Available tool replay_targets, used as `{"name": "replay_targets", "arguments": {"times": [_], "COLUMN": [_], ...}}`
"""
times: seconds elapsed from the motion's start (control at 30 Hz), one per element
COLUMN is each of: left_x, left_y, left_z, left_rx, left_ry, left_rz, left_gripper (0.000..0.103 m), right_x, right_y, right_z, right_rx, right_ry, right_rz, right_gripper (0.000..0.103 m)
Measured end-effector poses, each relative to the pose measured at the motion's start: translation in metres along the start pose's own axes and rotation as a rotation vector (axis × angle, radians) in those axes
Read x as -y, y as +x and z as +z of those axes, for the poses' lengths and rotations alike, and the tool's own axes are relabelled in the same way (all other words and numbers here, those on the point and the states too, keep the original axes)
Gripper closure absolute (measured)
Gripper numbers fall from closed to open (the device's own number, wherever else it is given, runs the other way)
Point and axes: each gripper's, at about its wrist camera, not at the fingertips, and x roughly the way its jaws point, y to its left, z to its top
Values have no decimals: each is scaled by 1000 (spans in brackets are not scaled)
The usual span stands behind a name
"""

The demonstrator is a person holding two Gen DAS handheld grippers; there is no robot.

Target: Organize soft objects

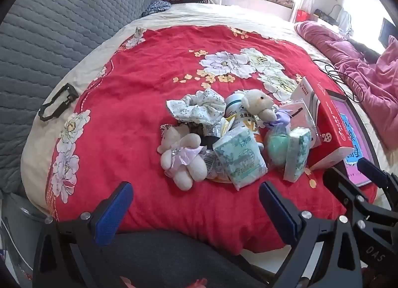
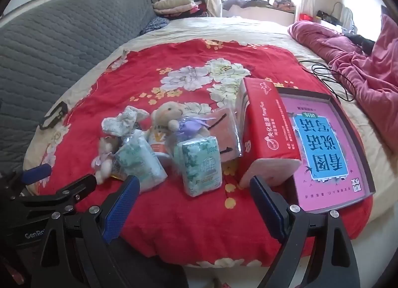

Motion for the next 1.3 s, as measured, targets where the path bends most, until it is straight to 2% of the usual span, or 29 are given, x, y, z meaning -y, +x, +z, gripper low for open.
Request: {"name": "replay_targets", "arguments": {"times": [0.13, 0.3, 0.4, 1.3], "left_x": [-2, 8, -2, -8], "left_y": [2, -1, -3, -5], "left_z": [2, -3, 0, -3], "left_rx": [-11, 5, -3, -6], "left_ry": [-5, -9, -30, -44], "left_rz": [5, 16, -2, -13], "left_gripper": [2, 2, 2, 2], "right_x": [-3, 2, 5, 1], "right_y": [-5, -1, 1, -3], "right_z": [-3, 1, 2, 1], "right_rx": [25, -6, -20, -3], "right_ry": [-33, -10, -3, -19], "right_rz": [-58, -21, -14, -51], "right_gripper": [12, 12, 12, 12]}}
